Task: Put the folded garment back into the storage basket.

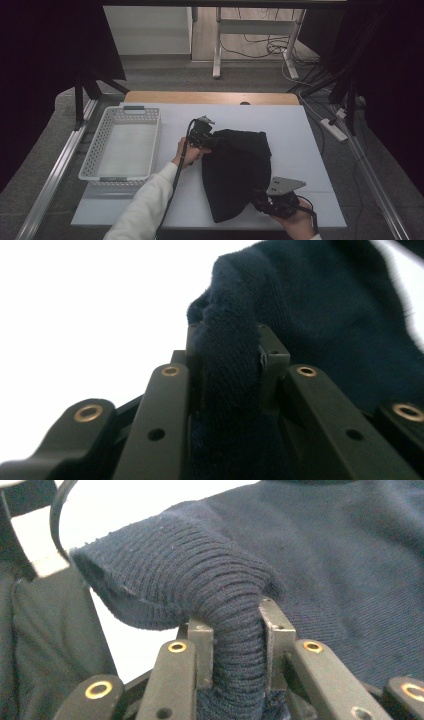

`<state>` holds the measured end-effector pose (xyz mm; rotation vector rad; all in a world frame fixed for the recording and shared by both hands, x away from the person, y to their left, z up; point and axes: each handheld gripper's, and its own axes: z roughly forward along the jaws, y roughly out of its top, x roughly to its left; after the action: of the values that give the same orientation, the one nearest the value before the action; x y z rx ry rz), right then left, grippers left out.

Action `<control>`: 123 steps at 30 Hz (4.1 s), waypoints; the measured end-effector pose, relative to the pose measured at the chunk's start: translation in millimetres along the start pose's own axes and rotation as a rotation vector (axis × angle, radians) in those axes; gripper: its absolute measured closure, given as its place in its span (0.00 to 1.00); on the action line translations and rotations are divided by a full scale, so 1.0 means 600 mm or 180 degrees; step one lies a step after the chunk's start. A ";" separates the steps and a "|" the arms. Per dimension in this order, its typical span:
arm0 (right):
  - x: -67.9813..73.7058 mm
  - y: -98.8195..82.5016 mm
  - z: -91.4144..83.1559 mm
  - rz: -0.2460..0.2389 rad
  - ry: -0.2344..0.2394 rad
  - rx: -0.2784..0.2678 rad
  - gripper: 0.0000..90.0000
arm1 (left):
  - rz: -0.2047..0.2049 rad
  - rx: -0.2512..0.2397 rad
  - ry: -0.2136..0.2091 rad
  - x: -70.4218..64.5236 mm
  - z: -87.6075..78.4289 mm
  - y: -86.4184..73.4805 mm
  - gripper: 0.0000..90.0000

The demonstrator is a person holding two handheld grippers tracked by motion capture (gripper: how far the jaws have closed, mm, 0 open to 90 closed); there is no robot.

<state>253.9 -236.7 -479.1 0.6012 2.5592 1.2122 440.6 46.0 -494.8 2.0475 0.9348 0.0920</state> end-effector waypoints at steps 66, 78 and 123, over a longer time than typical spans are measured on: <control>-0.007 0.167 0.015 -0.0100 -0.0183 -0.1069 0.80 | 0.0075 -0.0904 0.0074 0.024 -0.226 0.062 0.84; 0.001 0.203 0.041 -0.0144 -0.0049 -0.1115 0.81 | 0.0057 -0.1027 0.0160 0.040 -0.276 0.058 0.85; 0.090 0.390 0.237 -0.0508 0.0592 -0.1164 0.81 | -0.0181 -0.1328 0.0781 0.173 -0.524 -0.038 0.85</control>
<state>321.8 18.3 -387.8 0.2090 2.3769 1.6873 381.2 334.3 -341.2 1.6446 1.0242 0.4765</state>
